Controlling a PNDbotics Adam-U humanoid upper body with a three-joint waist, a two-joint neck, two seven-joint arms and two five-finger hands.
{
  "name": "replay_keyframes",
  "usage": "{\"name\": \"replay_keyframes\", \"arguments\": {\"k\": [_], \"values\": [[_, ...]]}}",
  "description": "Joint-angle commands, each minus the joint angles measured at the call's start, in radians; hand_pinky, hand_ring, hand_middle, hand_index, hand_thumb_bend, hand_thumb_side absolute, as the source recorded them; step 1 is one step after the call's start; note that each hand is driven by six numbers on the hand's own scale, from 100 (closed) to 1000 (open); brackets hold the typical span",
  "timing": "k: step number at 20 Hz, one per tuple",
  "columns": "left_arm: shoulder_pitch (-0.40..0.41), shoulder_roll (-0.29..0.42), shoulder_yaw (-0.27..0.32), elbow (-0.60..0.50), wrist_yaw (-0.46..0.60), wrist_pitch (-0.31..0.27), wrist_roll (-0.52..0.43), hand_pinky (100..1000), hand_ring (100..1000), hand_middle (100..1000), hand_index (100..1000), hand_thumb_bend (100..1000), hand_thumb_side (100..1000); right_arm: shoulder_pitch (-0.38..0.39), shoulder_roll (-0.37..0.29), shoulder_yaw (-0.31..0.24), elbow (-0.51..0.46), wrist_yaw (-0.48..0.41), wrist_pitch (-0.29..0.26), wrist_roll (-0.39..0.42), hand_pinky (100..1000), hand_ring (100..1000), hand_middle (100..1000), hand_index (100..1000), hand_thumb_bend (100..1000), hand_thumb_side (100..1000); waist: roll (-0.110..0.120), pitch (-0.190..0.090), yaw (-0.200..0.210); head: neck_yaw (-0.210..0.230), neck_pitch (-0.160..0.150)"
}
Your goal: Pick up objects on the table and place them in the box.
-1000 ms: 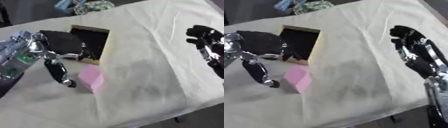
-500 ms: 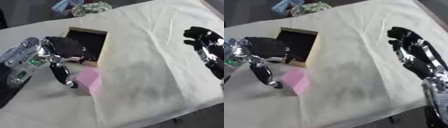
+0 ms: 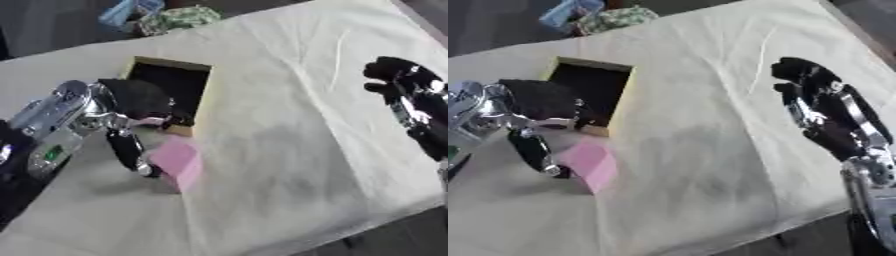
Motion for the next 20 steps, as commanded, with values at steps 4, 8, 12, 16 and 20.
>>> {"name": "replay_keyframes", "arguments": {"k": [4,8,12,16,20], "values": [[-0.017,-0.003,-0.003,0.033,0.024,-0.101,-0.087,852,699,558,901,503,406,-0.01,-0.01,0.002,-0.011,-0.008,-0.001,0.004,869,899,811,883,100,436,-0.003,-0.01,-0.005,-0.005,-0.01],[-0.013,-0.008,-0.008,0.046,0.048,-0.1,-0.087,844,678,539,858,452,401,-0.009,-0.009,0.001,-0.01,-0.007,0.0,0.003,869,899,811,883,100,439,-0.002,-0.009,-0.005,-0.008,-0.011],[-0.012,0.002,0.004,0.027,0.084,-0.077,-0.087,821,620,472,743,240,411,-0.009,-0.009,0.0,-0.01,-0.007,0.0,0.002,869,899,811,883,100,437,-0.003,-0.01,-0.001,-0.01,-0.01],[-0.013,0.046,0.017,-0.009,0.136,-0.044,-0.087,814,609,446,701,119,416,-0.007,-0.01,-0.002,-0.01,-0.007,0.0,0.001,868,899,810,883,100,435,-0.001,-0.013,0.003,-0.011,-0.009],[-0.011,0.097,0.038,-0.05,0.161,-0.012,-0.087,814,607,443,698,122,413,-0.006,-0.011,-0.003,-0.01,-0.006,0.001,0.001,868,899,810,883,100,435,0.001,-0.016,0.007,-0.014,-0.008]]}}
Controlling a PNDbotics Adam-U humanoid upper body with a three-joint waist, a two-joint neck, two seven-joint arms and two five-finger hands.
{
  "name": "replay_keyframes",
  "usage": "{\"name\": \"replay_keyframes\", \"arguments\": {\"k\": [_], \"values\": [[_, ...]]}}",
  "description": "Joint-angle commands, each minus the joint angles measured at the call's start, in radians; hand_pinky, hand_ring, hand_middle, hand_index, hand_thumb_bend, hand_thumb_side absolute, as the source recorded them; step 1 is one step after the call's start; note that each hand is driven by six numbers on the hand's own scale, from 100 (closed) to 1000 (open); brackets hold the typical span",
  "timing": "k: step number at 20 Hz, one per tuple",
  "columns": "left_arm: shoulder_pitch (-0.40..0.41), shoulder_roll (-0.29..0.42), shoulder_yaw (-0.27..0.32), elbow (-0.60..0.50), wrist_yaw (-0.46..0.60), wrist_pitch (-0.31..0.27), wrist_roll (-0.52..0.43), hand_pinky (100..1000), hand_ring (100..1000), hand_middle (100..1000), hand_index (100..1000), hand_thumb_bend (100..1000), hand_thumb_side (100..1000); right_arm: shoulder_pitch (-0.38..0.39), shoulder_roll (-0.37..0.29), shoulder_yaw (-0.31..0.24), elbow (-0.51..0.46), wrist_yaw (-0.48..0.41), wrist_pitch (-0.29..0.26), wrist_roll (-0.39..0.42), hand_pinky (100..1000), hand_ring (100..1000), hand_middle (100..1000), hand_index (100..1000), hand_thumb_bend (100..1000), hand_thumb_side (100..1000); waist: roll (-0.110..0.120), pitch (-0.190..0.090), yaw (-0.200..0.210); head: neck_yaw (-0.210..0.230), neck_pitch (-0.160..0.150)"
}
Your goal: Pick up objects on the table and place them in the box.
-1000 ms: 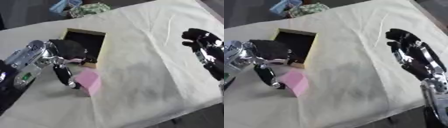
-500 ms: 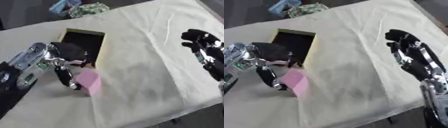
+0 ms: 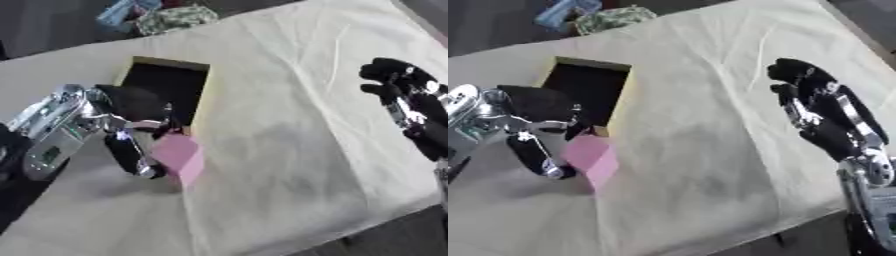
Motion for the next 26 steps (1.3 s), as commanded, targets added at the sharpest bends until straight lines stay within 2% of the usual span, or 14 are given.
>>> {"name": "replay_keyframes", "arguments": {"k": [1,4,10,16,19,26], "values": [[-0.011,0.055,0.031,-0.043,0.017,-0.035,-0.059,814,607,443,698,122,413,-0.006,-0.011,-0.002,-0.012,-0.006,-0.001,0.0,868,899,810,883,100,435,-0.004,-0.02,0.001,-0.005,-0.008],[-0.02,0.076,0.049,-0.037,0.01,-0.017,-0.05,813,606,441,700,156,407,-0.004,-0.012,-0.004,-0.012,-0.005,-0.001,-0.001,868,898,809,883,100,434,-0.005,-0.021,0.006,-0.011,-0.005],[-0.033,0.079,0.161,0.039,-0.046,0.054,-0.005,809,604,439,700,170,404,-0.007,-0.011,0.003,-0.011,-0.008,-0.002,0.006,869,898,809,883,100,434,-0.007,-0.018,-0.007,-0.008,-0.008],[-0.059,0.027,0.235,0.178,-0.126,0.121,0.085,796,595,437,704,183,407,-0.013,-0.011,0.012,-0.009,-0.014,-0.004,0.017,869,898,808,883,100,436,-0.009,-0.014,-0.02,-0.004,-0.014],[-0.077,-0.006,0.271,0.257,-0.171,0.16,0.137,791,600,446,712,182,437,-0.017,-0.011,0.018,-0.008,-0.016,-0.005,0.023,869,898,807,883,100,434,-0.01,-0.011,-0.03,0.001,-0.017],[-0.103,-0.09,0.314,0.421,-0.29,0.254,0.258,784,601,462,749,163,449,-0.026,-0.007,0.029,-0.007,-0.023,-0.005,0.036,869,897,806,883,100,437,-0.008,-0.008,-0.055,0.016,-0.023]]}}
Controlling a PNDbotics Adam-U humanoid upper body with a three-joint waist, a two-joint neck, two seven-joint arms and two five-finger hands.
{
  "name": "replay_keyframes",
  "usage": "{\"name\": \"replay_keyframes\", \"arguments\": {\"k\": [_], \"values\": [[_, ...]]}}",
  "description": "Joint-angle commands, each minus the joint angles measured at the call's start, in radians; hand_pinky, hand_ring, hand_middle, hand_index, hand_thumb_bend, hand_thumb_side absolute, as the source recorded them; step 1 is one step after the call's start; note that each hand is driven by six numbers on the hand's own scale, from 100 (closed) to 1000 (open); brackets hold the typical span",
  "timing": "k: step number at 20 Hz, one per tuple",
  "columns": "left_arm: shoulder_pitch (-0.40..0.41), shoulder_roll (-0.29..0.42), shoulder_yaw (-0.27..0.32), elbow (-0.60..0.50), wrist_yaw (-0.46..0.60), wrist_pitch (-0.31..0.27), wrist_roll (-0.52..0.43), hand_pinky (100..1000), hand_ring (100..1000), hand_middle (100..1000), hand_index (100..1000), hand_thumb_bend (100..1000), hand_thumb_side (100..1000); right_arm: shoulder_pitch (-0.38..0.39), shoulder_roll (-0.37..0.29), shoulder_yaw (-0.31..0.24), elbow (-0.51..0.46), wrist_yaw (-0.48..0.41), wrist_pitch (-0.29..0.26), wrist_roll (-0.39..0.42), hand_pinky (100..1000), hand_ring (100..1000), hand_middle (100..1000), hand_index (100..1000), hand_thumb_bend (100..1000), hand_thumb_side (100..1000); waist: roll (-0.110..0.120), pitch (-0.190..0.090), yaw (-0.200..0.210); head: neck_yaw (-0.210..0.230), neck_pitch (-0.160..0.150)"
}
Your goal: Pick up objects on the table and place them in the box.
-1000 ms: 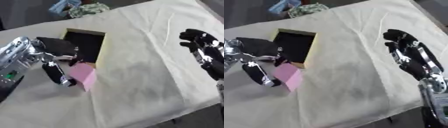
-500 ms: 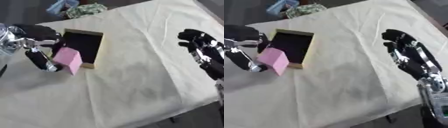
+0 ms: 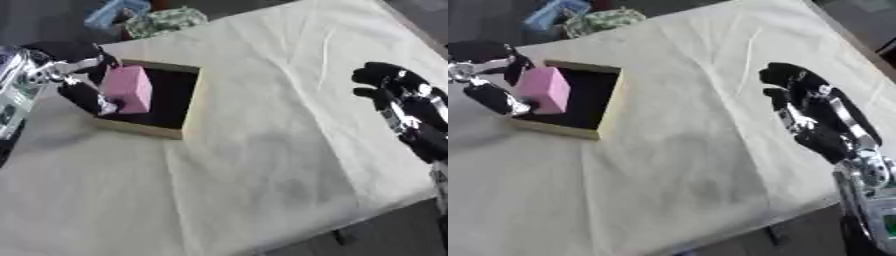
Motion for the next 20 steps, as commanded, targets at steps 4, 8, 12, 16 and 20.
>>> {"name": "replay_keyframes", "arguments": {"k": [4,8,12,16,20], "values": [[-0.027,-0.034,0.046,0.114,-0.087,0.042,0.115,786,605,473,847,189,459,-0.016,-0.006,0.005,-0.008,-0.013,-0.001,0.01,869,897,806,883,100,437,-0.003,-0.015,-0.009,0.01,-0.016],[-0.022,-0.034,0.043,0.15,-0.11,0.04,0.189,798,617,498,965,464,533,-0.016,-0.005,0.002,-0.008,-0.013,-0.001,0.009,869,896,805,883,100,436,-0.002,-0.015,-0.007,0.009,-0.015],[-0.025,-0.011,0.036,0.115,-0.128,0.029,0.225,808,618,500,1000,745,597,-0.014,-0.004,0.001,-0.008,-0.012,0.001,0.009,869,896,804,883,100,435,-0.002,-0.017,0.004,0.007,-0.014],[-0.029,0.039,0.032,0.018,-0.139,0.013,0.221,815,620,499,1000,896,659,-0.009,-0.005,-0.003,-0.008,-0.011,0.002,0.005,869,896,804,883,100,437,-0.004,-0.02,0.018,0.004,-0.009],[-0.016,0.105,0.048,-0.087,-0.098,0.0,0.254,800,605,491,991,794,662,-0.004,-0.002,-0.009,-0.007,-0.009,0.002,-0.001,870,895,803,883,100,437,-0.008,-0.023,0.042,0.006,0.001]]}}
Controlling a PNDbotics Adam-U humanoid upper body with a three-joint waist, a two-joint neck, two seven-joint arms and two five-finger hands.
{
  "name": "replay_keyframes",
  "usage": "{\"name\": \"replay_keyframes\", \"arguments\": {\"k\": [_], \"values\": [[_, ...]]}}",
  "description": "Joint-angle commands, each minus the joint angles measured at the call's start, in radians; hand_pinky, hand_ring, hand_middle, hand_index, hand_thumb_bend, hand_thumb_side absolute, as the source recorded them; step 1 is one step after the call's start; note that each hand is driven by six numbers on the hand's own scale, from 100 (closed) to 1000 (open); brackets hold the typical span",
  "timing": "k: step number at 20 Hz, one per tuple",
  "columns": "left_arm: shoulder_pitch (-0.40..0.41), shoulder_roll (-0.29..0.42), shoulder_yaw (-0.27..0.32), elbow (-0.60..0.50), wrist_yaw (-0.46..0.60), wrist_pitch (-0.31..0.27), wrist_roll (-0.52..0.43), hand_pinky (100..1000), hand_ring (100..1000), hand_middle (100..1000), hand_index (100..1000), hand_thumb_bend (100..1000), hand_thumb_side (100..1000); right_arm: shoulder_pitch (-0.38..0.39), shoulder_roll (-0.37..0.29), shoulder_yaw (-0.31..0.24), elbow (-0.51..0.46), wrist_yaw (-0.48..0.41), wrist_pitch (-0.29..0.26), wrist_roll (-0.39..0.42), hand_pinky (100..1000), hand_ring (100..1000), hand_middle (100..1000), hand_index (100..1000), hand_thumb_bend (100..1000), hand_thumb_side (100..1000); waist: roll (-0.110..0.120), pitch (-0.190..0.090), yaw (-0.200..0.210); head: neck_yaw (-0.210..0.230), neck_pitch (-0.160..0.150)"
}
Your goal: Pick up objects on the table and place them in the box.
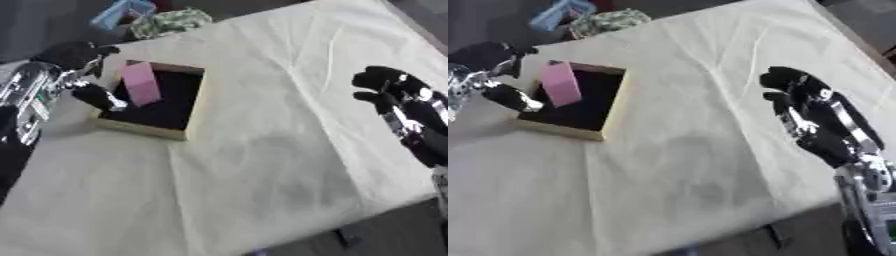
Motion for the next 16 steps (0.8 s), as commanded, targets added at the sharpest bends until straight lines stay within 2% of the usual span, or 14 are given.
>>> {"name": "replay_keyframes", "arguments": {"k": [1,4,8,12,16], "values": [[0.003,0.085,0.029,-0.099,0.038,-0.014,0.038,794,600,491,982,718,661,-0.005,-0.009,-0.012,-0.012,-0.001,-0.001,-0.007,870,895,803,883,100,437,-0.011,-0.023,0.014,0.003,0.014],[0.069,0.126,0.076,-0.177,0.085,-0.027,0.085,783,586,488,947,615,662,0.0,-0.007,-0.018,-0.013,0.001,0.0,-0.013,870,895,802,883,100,436,-0.02,-0.024,0.043,0.005,0.028],[0.178,0.136,0.153,-0.289,0.154,-0.003,0.154,760,567,489,902,478,665,0.002,-0.004,-0.028,-0.017,-0.001,-0.003,-0.026,868,893,800,882,100,434,-0.029,-0.021,0.081,0.019,0.035],[0.286,0.089,0.215,-0.398,0.221,0.047,0.221,745,563,505,880,404,654,0.001,-0.001,-0.035,-0.02,-0.002,-0.005,-0.04,866,890,798,880,100,434,-0.035,-0.012,0.103,0.039,0.037],[0.396,0.001,0.249,-0.508,0.289,0.113,0.289,732,561,521,871,308,657,-0.002,0.001,-0.038,-0.022,-0.002,-0.006,-0.051,864,887,796,879,100,432,-0.039,-0.005,0.116,0.052,0.045]]}}
